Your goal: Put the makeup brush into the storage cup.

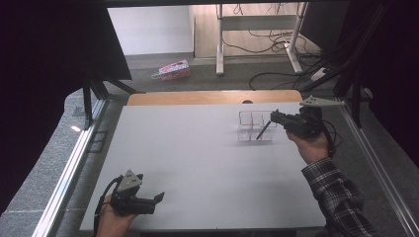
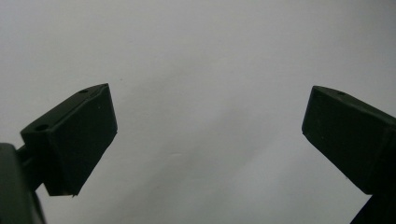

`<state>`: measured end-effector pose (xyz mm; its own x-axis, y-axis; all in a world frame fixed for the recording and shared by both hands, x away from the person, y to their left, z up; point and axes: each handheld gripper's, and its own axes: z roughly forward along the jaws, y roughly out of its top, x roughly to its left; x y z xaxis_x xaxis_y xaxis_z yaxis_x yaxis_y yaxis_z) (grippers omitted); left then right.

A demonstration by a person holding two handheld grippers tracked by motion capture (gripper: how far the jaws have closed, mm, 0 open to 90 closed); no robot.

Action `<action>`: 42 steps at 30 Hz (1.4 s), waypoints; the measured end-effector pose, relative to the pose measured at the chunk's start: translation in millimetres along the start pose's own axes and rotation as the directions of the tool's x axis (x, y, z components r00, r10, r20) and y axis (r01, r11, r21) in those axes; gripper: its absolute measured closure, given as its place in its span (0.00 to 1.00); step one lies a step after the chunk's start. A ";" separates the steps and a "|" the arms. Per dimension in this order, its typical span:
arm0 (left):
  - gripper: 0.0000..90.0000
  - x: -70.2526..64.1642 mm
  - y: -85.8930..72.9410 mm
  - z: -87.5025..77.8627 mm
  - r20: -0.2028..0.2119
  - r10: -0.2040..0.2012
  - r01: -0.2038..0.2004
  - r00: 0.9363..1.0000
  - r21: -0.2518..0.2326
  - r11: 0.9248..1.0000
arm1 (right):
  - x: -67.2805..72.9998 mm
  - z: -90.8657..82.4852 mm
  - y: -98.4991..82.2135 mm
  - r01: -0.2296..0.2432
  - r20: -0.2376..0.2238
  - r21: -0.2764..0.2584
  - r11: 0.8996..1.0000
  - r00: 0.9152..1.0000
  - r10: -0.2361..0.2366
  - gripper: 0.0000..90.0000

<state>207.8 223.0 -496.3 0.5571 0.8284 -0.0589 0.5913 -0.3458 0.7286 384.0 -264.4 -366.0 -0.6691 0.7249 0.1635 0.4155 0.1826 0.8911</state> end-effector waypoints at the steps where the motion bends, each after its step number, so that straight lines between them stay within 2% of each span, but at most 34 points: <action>1: 0.04 1.1 -0.6 -0.4 -0.002 -0.005 0.005 1.000 0.002 1.000 | -0.8 -0.1 1.0 0.001 0.000 -0.005 1.000 1.000 -0.001 0.92; 6: 0.04 4.6 -3.9 -3.2 -0.022 -0.009 0.009 1.000 0.013 1.000 | -5.1 -0.6 5.7 0.000 0.018 -0.011 1.000 1.000 0.001 0.92; 9: 0.04 8.3 -7.0 -5.2 -0.029 -0.031 0.031 0.999 0.008 0.999 | -7.2 -0.9 9.1 0.001 0.027 -0.014 1.000 1.000 -0.001 0.92; 16: 0.04 12.3 -10.1 -7.5 -0.039 -0.045 0.045 0.998 0.010 0.999 | -10.8 0.1 19.9 0.007 0.050 -0.033 0.999 0.999 -0.005 0.92; 26: 0.04 10.0 -9.0 -5.5 -0.041 -0.027 0.028 0.999 0.020 0.999 | -15.7 14.2 33.7 0.018 0.083 -0.043 0.999 0.996 -0.014 0.92; 31: 0.04 8.1 -8.2 -4.3 -0.041 -0.007 0.008 0.999 0.035 0.999 | -18.5 20.9 37.1 0.016 0.102 -0.046 0.999 0.995 -0.011 0.92; 42: 0.04 7.8 -8.6 -4.1 -0.040 -0.005 0.007 0.999 0.040 0.999 | -25.3 35.7 38.2 0.016 0.134 -0.045 0.999 0.991 -0.010 0.92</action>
<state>204.7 234.2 -500.2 0.5299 0.8473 -0.0352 0.6179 -0.3573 0.7003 438.8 -252.0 -351.2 -0.5843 0.8058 0.0961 0.3764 0.1642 0.9118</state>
